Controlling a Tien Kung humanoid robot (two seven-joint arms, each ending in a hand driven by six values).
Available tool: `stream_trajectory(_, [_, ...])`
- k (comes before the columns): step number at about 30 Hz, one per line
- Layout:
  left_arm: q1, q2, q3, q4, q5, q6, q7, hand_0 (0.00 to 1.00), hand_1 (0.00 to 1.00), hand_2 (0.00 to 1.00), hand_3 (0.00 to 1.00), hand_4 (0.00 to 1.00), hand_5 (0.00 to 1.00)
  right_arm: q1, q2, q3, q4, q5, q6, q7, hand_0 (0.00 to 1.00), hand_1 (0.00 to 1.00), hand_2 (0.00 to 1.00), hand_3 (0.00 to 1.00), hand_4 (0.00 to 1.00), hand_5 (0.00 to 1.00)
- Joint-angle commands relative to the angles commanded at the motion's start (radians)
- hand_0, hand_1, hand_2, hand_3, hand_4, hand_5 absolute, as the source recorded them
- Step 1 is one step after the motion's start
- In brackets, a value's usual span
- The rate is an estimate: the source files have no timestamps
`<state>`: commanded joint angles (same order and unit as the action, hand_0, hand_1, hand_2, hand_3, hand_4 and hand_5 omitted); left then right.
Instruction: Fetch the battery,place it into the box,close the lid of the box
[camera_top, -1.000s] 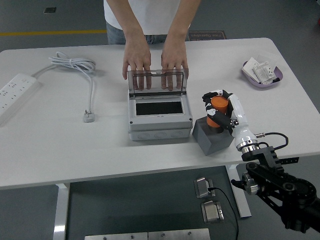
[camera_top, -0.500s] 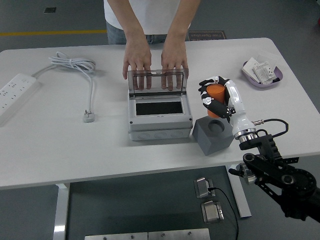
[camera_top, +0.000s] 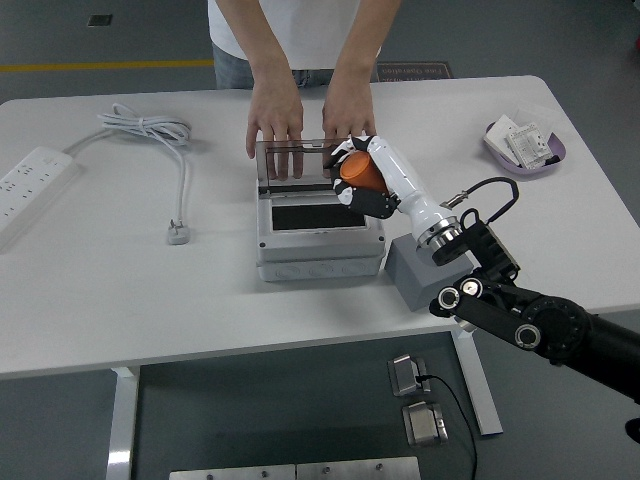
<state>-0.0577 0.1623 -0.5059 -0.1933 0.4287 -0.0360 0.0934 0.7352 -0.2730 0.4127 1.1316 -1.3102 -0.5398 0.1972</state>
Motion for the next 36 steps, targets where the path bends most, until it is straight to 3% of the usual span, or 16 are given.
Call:
stream_trajectory(7, [0.006,0.005,-0.063,-0.003,0.057,0.003,0.024,0.616,0.628,0.597,0.606,0.625,0.224,0.099,0.060,-0.055,-0.077,-0.208,0.061,-0.145,0.028,0.143,0.422,0.358,0.121,0.002])
stream_trajectory(11, [0.009,0.008,-0.097,-0.006,0.089,0.003,0.040,0.617,0.629,0.598,0.606,0.624,0.222,0.138,0.086,-0.093,-0.121,-0.294,0.074,-0.179,0.032,0.147,0.423,0.352,0.130,0.002])
stream_trajectory(18, [0.013,0.012,-0.163,-0.013,0.151,0.004,0.070,0.617,0.629,0.598,0.607,0.623,0.220,0.161,0.116,-0.159,-0.178,-0.298,0.073,-0.177,0.034,0.147,0.421,0.351,0.152,0.002])
stream_trajectory(28, [0.020,0.027,-0.350,-0.037,0.328,0.015,0.163,0.617,0.629,0.598,0.606,0.622,0.219,0.166,0.135,-0.225,-0.245,-0.233,0.048,-0.140,0.037,0.147,0.421,0.349,0.161,0.002])
stream_trajectory(36, [0.015,0.028,-0.360,-0.039,0.333,0.016,0.165,0.617,0.630,0.597,0.606,0.622,0.219,0.172,0.148,-0.269,-0.291,-0.180,0.024,-0.102,0.037,0.147,0.422,0.351,0.162,0.002])
